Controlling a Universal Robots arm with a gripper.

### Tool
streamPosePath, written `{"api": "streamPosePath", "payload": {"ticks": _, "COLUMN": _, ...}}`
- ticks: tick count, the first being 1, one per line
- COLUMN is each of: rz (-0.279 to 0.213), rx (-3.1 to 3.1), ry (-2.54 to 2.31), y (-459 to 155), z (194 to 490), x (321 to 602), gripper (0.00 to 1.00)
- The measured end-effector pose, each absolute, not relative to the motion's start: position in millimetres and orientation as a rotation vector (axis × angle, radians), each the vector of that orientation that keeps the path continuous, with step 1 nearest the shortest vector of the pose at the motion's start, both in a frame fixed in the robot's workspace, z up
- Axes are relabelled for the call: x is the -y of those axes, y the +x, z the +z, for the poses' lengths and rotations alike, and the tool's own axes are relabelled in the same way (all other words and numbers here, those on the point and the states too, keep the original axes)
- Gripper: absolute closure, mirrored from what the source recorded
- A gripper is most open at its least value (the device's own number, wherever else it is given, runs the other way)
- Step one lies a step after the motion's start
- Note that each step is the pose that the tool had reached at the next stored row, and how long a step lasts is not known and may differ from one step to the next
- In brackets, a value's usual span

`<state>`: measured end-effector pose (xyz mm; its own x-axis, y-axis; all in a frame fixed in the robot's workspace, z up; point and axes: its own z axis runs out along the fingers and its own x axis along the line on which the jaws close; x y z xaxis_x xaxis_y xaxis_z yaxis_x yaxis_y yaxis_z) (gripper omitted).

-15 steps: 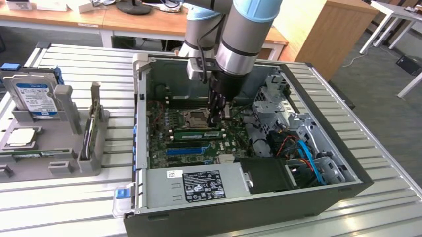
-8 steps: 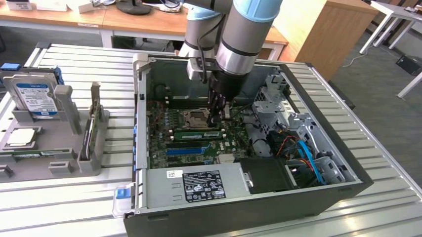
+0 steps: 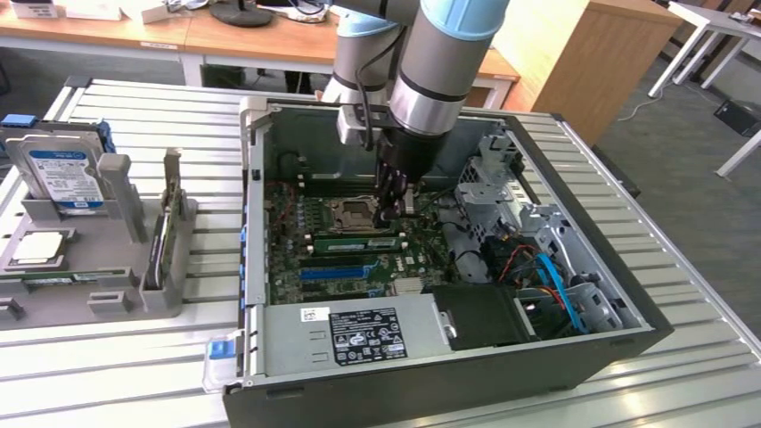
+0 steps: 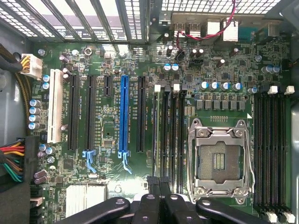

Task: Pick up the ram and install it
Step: 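Press down the ram until it locks into place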

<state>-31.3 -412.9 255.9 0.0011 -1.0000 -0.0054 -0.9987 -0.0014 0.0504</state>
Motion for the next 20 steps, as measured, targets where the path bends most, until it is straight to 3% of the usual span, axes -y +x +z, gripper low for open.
{"api": "streamPosePath", "payload": {"ticks": 20, "rz": -0.057, "rx": 2.199, "ry": 2.202, "y": -29.5, "z": 255.9, "x": 412.9, "gripper": 0.9}}
